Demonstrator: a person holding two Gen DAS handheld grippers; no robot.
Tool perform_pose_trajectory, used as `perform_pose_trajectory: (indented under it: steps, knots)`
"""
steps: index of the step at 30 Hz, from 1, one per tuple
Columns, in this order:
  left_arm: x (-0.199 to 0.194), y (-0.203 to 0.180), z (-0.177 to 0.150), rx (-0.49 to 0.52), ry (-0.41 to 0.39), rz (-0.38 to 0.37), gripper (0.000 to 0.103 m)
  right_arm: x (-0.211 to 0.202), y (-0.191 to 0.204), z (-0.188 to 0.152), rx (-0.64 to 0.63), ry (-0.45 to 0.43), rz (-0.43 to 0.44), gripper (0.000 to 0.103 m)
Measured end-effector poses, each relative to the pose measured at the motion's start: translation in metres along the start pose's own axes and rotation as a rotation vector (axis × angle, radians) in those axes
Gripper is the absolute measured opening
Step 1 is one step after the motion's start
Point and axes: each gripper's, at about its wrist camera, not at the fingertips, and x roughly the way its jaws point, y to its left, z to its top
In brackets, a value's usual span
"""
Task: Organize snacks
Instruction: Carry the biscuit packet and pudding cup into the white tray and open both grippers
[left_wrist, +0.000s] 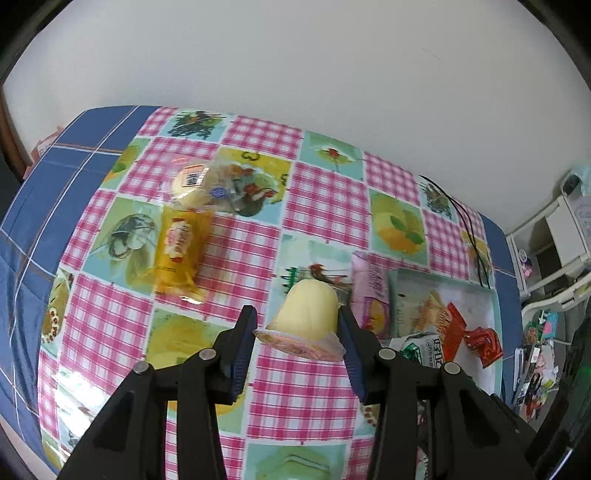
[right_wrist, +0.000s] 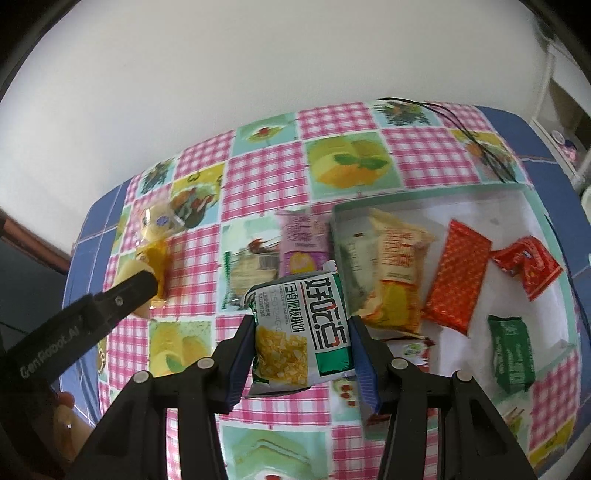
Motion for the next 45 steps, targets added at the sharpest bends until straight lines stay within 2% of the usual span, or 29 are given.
perform_pose_trajectory:
  steps: [12, 23, 35, 45]
  knots:
    - [0.007, -0.059, -0.015, 0.107, 0.014, -0.009, 0.046, -0.009, -0.074, 0.006, 0.144, -0.008, -0.038, 0.052]
    - [0.021, -0.122, -0.038, 0.25, 0.047, -0.018, 0.046, -0.012, -0.136, 0.004, 0.255, -0.007, -0.074, 0.053]
    - [0.044, -0.174, -0.066, 0.392, 0.098, 0.001, 0.046, -0.012, -0.184, 0.0, 0.346, -0.007, -0.129, 0.053]
    - [0.071, -0.188, -0.085, 0.441, 0.173, 0.002, 0.046, -0.007, -0.196, -0.003, 0.373, -0.007, -0.142, 0.053]
